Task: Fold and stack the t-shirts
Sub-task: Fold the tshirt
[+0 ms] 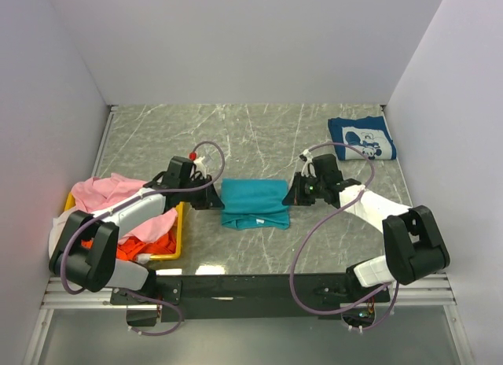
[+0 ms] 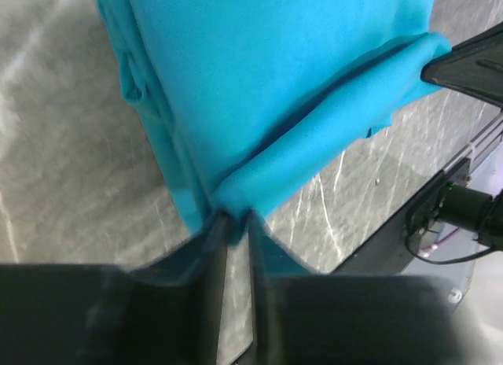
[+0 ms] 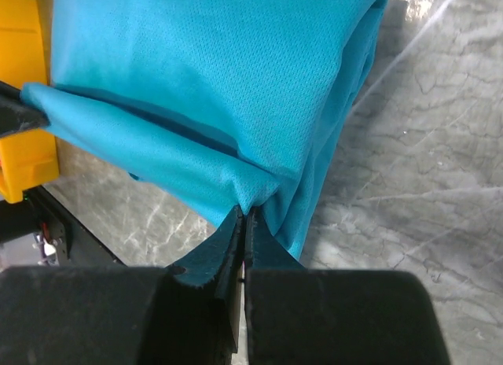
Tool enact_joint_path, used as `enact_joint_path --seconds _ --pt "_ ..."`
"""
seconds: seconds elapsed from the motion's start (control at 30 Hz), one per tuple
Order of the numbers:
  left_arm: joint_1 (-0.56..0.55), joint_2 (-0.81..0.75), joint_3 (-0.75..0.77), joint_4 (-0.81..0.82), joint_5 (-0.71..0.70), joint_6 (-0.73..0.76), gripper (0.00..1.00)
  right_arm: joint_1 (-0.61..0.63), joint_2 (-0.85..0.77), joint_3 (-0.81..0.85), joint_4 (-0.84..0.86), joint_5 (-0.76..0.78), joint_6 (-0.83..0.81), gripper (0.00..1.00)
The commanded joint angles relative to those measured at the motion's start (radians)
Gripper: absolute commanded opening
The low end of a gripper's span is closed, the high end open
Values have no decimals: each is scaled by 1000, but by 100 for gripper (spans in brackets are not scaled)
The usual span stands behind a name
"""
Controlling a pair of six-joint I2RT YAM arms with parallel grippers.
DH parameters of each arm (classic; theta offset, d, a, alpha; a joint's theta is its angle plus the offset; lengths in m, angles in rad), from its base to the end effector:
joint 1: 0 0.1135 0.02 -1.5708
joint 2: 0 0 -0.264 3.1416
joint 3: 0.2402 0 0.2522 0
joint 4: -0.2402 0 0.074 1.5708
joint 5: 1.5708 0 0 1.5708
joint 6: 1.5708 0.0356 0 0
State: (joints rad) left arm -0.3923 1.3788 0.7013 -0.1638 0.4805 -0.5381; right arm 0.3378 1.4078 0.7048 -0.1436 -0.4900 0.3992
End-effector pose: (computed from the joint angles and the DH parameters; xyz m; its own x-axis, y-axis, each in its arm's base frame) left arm 0.2418 -0.1178 0.1871 -0.9112 -0.1148 -0.3957 0.1825 0.7485 -0.6375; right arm 0.2517 0.1062 0.1824 -0.8791 0.0547 -0.4734 -0.2658 0.7683 0.5823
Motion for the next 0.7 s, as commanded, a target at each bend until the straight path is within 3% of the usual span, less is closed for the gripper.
enact_joint_path --seconds 0.0,0.07,0.2,0.4,0.67 --pt "-8 -9 7 -69 27 30 25 16 -36 -13 -20 39 -16 2" --pt "-14 -17 10 -94 46 39 31 24 -39 -16 -34 48 -22 4" --pt "-17 -43 23 -161 63 55 51 38 -47 -16 -71 59 -30 21" --pt "-17 -63 147 -226 41 56 56 79 -78 7 -175 83 -53 41" --pt "-17 6 368 -220 32 46 61 90 -269 54 -352 172 -40 48"
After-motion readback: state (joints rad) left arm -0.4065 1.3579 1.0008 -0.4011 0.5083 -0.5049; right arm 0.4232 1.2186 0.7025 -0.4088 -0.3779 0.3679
